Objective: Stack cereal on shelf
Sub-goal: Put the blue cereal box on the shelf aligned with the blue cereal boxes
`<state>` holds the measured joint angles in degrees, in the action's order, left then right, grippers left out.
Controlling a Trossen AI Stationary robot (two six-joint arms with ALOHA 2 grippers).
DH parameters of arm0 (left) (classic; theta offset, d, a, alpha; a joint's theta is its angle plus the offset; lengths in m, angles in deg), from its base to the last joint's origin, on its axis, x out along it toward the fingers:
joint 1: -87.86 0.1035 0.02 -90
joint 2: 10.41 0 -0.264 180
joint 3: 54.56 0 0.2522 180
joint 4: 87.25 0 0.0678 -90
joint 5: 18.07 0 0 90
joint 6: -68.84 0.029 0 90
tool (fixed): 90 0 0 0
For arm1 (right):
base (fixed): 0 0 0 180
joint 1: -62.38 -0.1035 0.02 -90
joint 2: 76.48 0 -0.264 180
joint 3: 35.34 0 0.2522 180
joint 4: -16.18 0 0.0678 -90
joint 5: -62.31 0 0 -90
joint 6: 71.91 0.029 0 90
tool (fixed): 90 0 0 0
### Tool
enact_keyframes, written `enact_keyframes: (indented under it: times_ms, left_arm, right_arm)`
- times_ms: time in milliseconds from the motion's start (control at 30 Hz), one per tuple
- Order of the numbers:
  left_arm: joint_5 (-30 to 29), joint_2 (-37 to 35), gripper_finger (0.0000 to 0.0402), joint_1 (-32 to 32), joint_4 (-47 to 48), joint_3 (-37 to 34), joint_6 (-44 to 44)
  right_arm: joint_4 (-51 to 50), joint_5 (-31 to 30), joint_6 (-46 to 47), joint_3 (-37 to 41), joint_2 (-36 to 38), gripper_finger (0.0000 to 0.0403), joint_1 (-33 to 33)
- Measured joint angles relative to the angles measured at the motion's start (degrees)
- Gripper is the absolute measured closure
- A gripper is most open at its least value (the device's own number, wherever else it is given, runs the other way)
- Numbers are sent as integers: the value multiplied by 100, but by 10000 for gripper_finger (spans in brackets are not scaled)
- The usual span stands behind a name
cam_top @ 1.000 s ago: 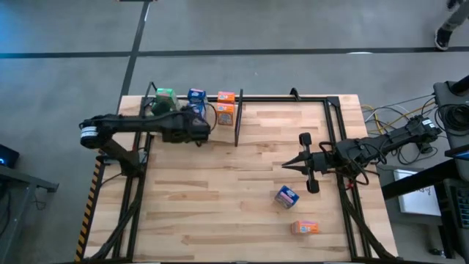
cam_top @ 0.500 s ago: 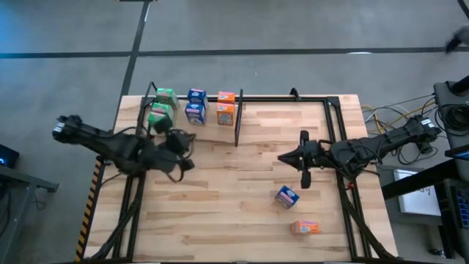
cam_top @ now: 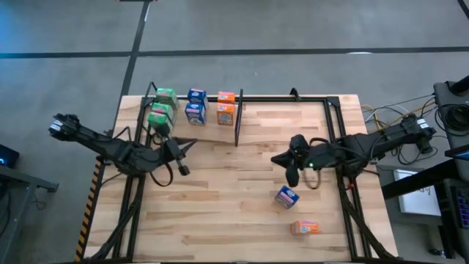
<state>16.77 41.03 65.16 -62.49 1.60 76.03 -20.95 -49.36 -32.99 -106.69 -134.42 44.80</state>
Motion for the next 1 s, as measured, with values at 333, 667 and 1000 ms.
enact_keyframes:
  times_ms: [333,667,1000]
  left_arm:
    - [-144,-473,402,2,-291,-185,285]
    - [-135,-492,402,2,-288,-193,285]
    - [-132,-485,402,2,-283,-193,285]
  right_arm:
    - [-3470,803,2514,-1564,-1412,394,0]
    - [-5100,2327,3009,-2390,-2758,393,-15]
    - [-5160,3174,3011,-2431,-3288,292,-294]
